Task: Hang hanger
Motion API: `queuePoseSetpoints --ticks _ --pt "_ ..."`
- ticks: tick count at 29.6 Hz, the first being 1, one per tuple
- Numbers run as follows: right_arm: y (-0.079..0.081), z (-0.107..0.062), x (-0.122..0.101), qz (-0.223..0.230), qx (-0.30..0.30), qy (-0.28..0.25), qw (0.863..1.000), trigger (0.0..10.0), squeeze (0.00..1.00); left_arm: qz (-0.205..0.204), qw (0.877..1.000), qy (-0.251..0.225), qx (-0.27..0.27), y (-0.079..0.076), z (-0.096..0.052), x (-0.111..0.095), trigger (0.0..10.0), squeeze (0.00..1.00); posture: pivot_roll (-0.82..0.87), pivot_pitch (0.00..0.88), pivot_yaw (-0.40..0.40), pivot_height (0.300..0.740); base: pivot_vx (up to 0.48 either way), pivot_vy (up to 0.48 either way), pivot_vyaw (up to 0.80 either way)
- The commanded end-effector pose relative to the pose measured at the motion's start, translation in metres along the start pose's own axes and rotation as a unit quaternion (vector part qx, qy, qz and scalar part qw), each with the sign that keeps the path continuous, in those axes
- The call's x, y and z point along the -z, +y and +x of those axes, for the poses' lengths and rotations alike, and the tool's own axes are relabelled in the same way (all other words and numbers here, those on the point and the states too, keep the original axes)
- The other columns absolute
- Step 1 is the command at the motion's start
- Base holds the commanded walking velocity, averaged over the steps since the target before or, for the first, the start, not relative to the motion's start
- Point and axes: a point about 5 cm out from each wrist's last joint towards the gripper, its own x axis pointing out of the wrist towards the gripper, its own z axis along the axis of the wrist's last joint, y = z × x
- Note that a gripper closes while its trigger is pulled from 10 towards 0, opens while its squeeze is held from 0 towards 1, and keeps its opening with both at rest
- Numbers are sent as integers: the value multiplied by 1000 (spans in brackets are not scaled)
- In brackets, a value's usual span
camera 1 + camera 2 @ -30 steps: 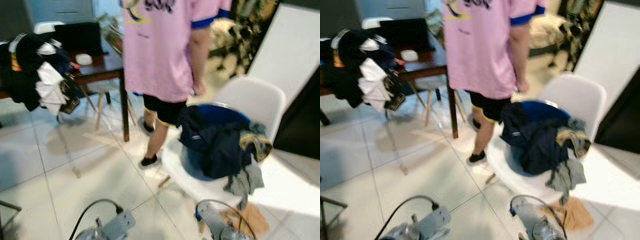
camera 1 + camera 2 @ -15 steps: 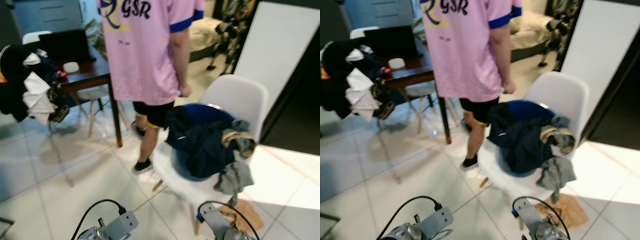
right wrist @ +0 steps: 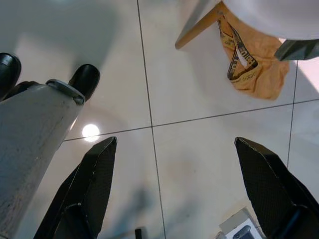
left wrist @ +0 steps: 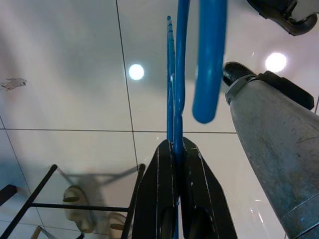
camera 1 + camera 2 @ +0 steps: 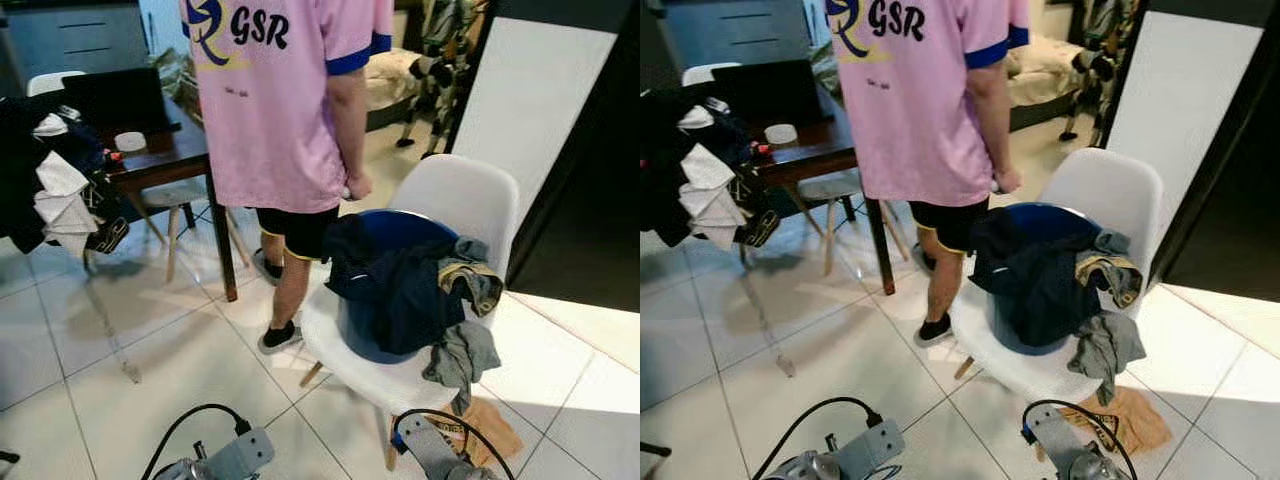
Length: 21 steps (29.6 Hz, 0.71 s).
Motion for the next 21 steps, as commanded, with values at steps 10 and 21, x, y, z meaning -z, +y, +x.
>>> queuePoseSetpoints --ticks 10,21 --pt "2 0 2 -4 -7 0 1000 10000 0 2 1000 1 4 -2 0 1 10000 0 52 0 -40 740 0 0 0" --pt "4 0 6 -9 -13 6 1000 10000 0 -26 999 25 10 -6 1 8 10000 0 55 0 -35 740 -70 0 -291"
